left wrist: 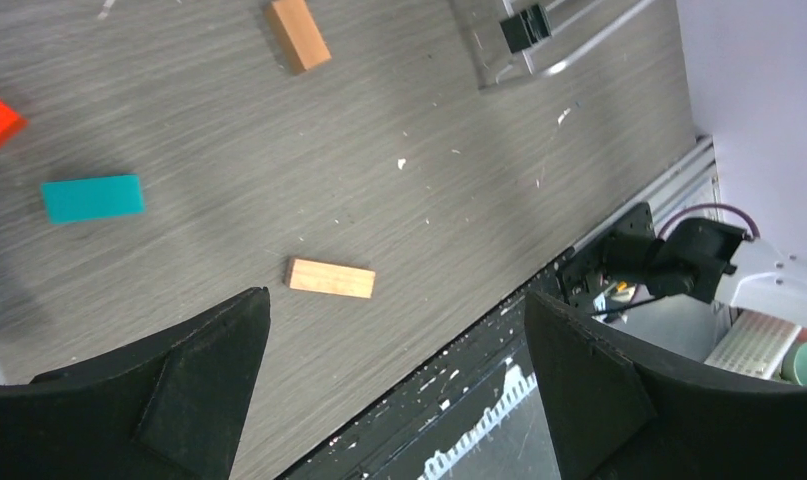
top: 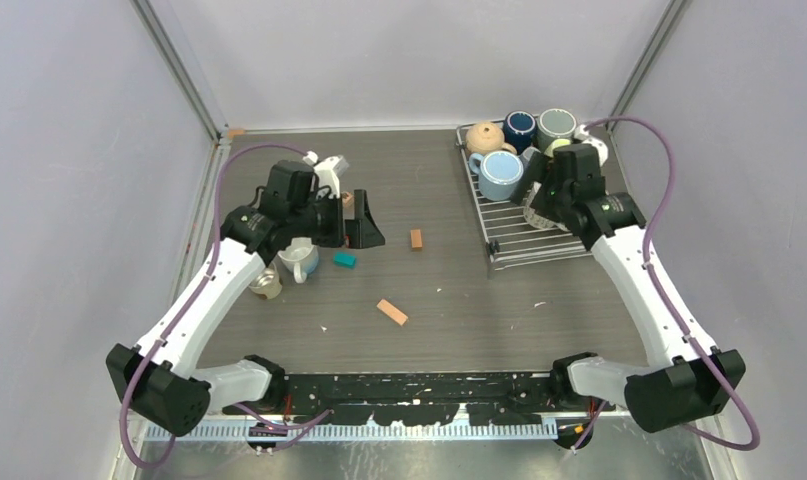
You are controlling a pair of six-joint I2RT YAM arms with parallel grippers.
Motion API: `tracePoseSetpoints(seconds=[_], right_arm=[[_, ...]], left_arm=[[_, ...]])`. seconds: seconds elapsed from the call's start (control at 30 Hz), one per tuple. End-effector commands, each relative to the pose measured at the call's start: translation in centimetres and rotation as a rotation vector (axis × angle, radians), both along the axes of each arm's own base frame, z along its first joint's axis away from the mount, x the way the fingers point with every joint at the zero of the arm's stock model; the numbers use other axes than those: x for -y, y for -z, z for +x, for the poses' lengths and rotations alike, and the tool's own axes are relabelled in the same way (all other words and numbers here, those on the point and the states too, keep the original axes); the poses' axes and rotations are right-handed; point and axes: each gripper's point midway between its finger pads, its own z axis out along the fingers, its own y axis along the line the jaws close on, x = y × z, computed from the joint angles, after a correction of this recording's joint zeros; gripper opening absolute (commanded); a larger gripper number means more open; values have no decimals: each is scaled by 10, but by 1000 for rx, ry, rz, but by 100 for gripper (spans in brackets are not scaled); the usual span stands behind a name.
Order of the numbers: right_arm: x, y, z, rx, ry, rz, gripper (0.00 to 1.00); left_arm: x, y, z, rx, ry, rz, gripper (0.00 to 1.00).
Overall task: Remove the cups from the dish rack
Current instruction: Adjust the cup in the dish rack.
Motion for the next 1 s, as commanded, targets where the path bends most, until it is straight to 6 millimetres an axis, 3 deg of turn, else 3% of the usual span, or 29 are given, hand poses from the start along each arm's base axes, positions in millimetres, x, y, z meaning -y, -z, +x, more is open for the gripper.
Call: tracePoseSetpoints(seconds=[0.0, 0.1, 0.4, 0.77, 0.97], right_arm=[[34, -23, 21, 50, 70, -17, 100], [60, -19, 31, 45, 125, -10, 100], [98, 4, 43, 40, 190, 97, 100], [109, 7, 70, 147, 153, 260, 100], [116, 22, 69, 113, 185, 231, 100]], left_arm=[[16, -13, -8, 45, 66, -65, 100], [20, -14, -12, 45, 85, -71, 100], [25, -16, -19, 59, 112, -78, 100], [27, -16, -22, 55, 124, -85, 100], [28, -15, -22, 54, 131, -86, 100]])
